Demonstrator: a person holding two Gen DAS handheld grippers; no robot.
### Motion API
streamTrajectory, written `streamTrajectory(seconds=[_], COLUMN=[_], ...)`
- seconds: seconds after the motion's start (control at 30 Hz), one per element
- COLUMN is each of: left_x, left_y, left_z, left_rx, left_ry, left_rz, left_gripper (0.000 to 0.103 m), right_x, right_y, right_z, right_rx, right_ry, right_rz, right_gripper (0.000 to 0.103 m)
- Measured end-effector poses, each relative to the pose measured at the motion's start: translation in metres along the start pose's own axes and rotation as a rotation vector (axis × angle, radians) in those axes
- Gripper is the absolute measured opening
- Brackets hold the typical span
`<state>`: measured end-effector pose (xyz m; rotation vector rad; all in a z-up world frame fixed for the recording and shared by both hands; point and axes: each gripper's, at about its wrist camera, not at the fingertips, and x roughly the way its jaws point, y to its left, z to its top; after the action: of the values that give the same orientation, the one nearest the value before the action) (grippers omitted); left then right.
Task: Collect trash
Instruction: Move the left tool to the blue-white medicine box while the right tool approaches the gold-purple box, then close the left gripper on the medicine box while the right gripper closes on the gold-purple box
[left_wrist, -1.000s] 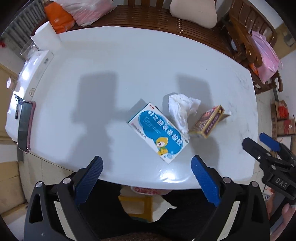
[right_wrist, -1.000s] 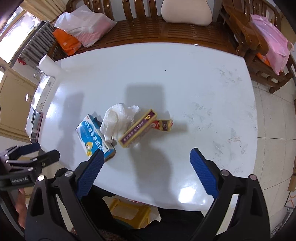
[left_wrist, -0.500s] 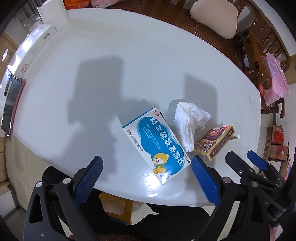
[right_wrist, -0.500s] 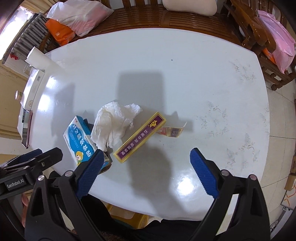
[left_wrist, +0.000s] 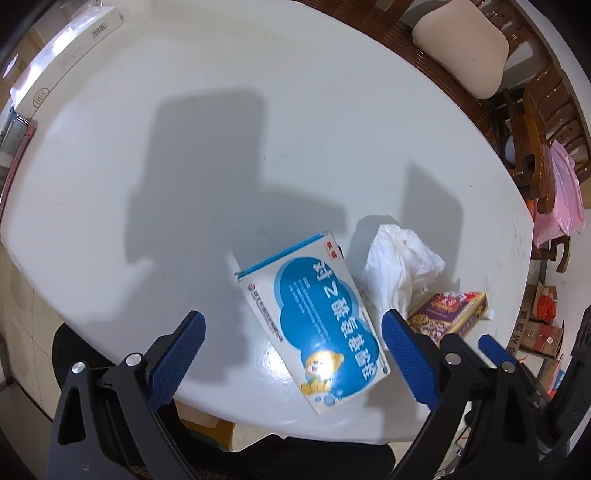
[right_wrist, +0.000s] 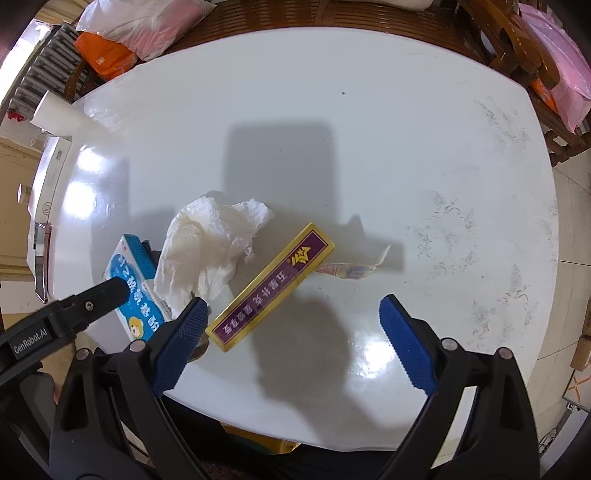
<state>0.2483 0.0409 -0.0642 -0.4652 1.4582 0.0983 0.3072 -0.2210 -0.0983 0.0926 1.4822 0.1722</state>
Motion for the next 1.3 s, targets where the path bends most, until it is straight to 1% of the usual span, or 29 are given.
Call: streamTrajectory(seconds=[0.03, 0.13, 0.33, 0.5, 0.63, 0.67, 0.7, 0.73, 0.8, 0.83, 0.87, 0.93, 1.03, 1.1, 1.23, 1.3], left_x=[0.001, 0.005, 0.016, 0.027, 0.029, 0.030, 0.030, 0.032, 0.034, 0.035, 0.037, 0.038, 0.038, 0.037, 0.037, 0.035], left_y=[0.000, 0.001, 0.005, 0.006, 0.005, 0.006, 0.005, 0.005, 0.004, 0.003, 0.002, -0.005, -0.007, -0.009, -0.008, -0.008], left_z=[0.002, 0.006, 0.010, 0.015, 0.017, 0.018, 0.018, 0.018, 0.020, 0.020, 0.022, 0.025, 0.027, 0.026, 0.025, 0.025], left_rx=[-0.006, -0.013, -0.045, -0.045, -0.064, -0.061, -0.054, -0.045, -0.048, -0.046, -0.045, -0.036, -0.026, -0.023, -0.020, -0.017], left_ry=[-0.002, -0.002, 0.022, 0.041, 0.030, 0.031, 0.033, 0.038, 0.052, 0.059, 0.065, 0.071, 0.073, 0.075, 0.082, 0.081], left_rz=[-0.009, -0.003, 0.007, 0.012, 0.028, 0.029, 0.030, 0.034, 0.027, 0.016, 0.013, 0.011, 0.009, 0.006, 0.003, 0.002], left_gripper=[0.094, 0.094, 0.094, 0.094, 0.093, 0.091, 0.089, 0.084, 0.079, 0.073, 0.071, 0.070, 0.069, 0.069, 0.066, 0.066], right_x=[0.001, 0.006, 0.015, 0.022, 0.027, 0.027, 0.027, 0.028, 0.029, 0.029, 0.029, 0.028, 0.029, 0.029, 0.029, 0.029], right_y=[0.000, -0.002, -0.003, -0.004, -0.005, -0.005, -0.005, -0.005, -0.005, -0.002, -0.001, 0.000, 0.003, 0.005, 0.008, 0.008], right_z=[0.000, 0.001, 0.006, 0.009, 0.008, 0.008, 0.008, 0.008, 0.008, 0.008, 0.008, 0.007, 0.006, 0.006, 0.006, 0.006], right_rx=[-0.001, 0.002, -0.002, -0.009, -0.020, -0.024, -0.027, -0.031, -0.041, -0.045, -0.050, -0.061, -0.068, -0.077, -0.085, -0.090], right_ry=[0.002, 0.007, 0.014, 0.022, 0.028, 0.027, 0.027, 0.027, 0.035, 0.034, 0.031, 0.026, 0.023, 0.021, 0.018, 0.013], right_rz=[0.000, 0.008, 0.003, 0.000, -0.006, -0.004, -0.003, -0.001, 0.008, 0.006, 0.003, -0.002, -0.002, -0.009, -0.011, -0.017], right_gripper=[0.092, 0.092, 0.092, 0.092, 0.091, 0.090, 0.085, 0.082, 0.072, 0.071, 0.069, 0.065, 0.056, 0.047, 0.037, 0.028])
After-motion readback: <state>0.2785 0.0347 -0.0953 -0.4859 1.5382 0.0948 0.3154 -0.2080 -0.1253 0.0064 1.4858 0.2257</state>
